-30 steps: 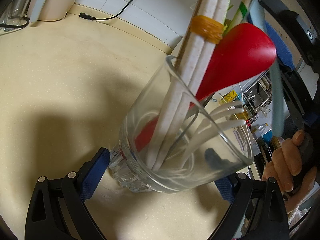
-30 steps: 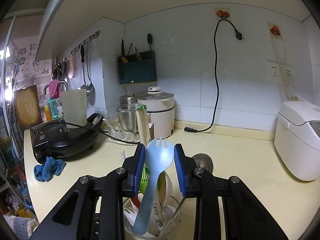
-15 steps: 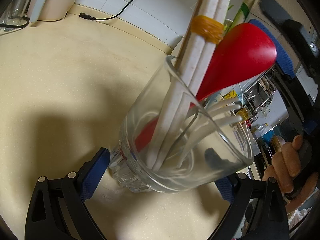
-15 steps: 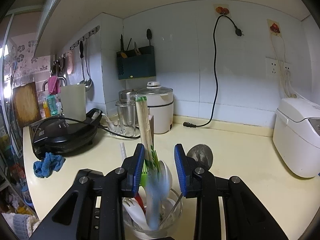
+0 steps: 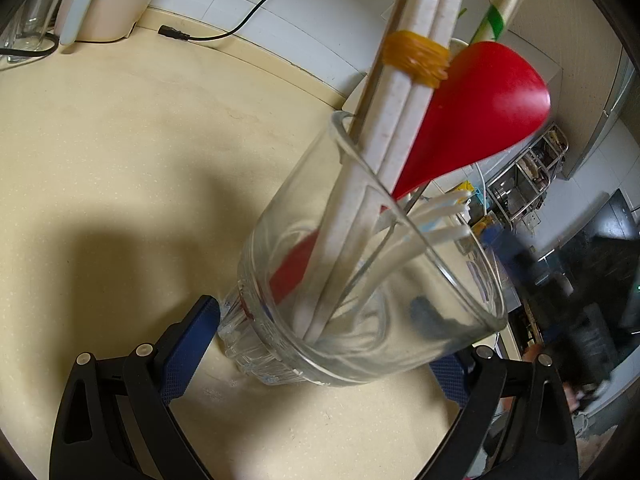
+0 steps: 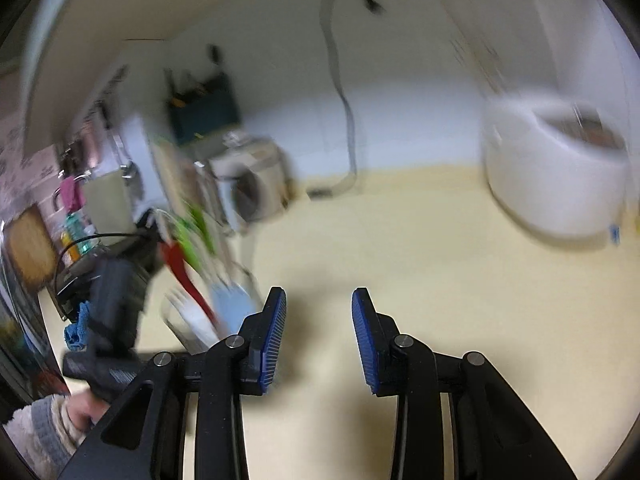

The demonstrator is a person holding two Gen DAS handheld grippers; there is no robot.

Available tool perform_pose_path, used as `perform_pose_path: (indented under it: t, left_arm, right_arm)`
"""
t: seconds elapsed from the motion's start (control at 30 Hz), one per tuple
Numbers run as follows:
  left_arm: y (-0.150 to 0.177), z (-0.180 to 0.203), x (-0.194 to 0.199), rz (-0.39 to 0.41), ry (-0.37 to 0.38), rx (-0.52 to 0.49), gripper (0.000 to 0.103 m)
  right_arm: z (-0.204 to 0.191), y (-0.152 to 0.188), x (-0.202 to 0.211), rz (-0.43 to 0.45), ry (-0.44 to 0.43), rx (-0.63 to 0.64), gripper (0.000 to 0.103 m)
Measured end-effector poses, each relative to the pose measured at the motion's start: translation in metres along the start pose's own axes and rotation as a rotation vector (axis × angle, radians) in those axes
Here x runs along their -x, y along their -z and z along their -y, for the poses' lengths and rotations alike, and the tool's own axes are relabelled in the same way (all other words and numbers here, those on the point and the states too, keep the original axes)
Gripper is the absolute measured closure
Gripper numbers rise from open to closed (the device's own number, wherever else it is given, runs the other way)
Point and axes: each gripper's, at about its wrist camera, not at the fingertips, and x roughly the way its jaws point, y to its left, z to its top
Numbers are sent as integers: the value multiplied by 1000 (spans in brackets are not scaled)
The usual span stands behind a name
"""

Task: Organize utensils
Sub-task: 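Lower the blue fork into the glass and open the right tool, then set the glass down on the counter with the left tool and release it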

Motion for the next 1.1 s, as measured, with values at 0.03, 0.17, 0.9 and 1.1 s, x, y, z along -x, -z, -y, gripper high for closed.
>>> perform_pose_path:
  t: [0.03,0.17,0.9,1.1]
  left_arm:
    - [0,0,0,0,0,0,6]
    - [0,0,0,0,-1,-1,5]
    - [43,42,57,167,-328,-63,1]
    - [72,101,72,211,-456,-161,1]
  right_arm:
    - [9,5,-1,-22,5,-31,69]
    - [34,24,0,-71,15,-105,69]
    - [20,36,19,-76,-6,-62,69]
    - [-14,43,18,-130,43,32,69]
